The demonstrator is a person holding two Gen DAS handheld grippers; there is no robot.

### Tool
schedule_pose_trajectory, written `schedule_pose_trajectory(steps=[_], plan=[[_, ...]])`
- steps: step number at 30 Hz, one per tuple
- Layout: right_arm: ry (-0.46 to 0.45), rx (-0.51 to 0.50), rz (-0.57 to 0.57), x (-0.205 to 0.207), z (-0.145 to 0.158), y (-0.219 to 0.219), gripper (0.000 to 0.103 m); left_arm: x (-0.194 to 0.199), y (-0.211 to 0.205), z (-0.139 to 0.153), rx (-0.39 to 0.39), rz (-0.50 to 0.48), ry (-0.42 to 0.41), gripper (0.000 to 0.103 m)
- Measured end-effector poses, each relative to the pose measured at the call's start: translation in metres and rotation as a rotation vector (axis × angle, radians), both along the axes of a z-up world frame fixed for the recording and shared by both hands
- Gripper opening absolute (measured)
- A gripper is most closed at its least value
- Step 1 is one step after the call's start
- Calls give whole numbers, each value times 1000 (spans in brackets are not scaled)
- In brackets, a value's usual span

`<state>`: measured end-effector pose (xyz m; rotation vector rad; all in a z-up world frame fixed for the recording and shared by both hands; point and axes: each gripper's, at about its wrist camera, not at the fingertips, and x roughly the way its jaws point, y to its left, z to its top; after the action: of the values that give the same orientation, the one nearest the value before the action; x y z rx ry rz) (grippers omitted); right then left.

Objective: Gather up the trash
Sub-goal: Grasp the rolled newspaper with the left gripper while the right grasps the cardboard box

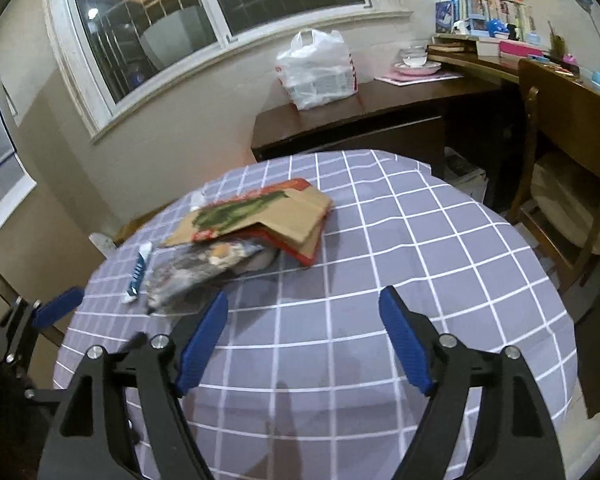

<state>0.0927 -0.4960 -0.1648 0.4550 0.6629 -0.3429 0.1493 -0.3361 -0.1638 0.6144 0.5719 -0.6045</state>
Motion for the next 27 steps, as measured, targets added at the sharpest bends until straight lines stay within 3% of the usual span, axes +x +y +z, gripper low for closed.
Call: schedule_pose_trajectory(steps=[6, 7, 8, 9, 10, 12, 14, 20, 24, 27], plan=[[74, -30, 53, 17, -9, -10, 77, 8, -30, -14, 57, -36, -102, 85], [88, -38, 66, 20, -10, -11, 77, 11, -35, -16, 69, -43, -119, 80], [97, -46, 75, 23, -10, -11, 77, 12, -37, -17, 75, -49, -130, 75], [104, -52, 84, 25, -9, -11, 77, 13, -40, -19, 82, -60, -133, 62], [112, -56, 92, 27, -9, -11, 77, 16, -42, -20, 84, -68, -116, 41], [122, -70, 100, 29, -8, -11, 78, 23, -40, -20, 69, -60, -63, 29], [135, -92, 110, 31, -6, -10, 79, 24, -30, -14, 28, -42, -57, 21], [140, -153, 143, 37, 1, 4, 81, 17, 16, 13, -98, 8, 4, 8], [132, -153, 169, 40, 4, 14, 81, 20, 54, 27, -226, 71, 88, 7], [128, -153, 175, 43, 8, 21, 81, 22, 72, 28, -260, 135, 92, 7]])
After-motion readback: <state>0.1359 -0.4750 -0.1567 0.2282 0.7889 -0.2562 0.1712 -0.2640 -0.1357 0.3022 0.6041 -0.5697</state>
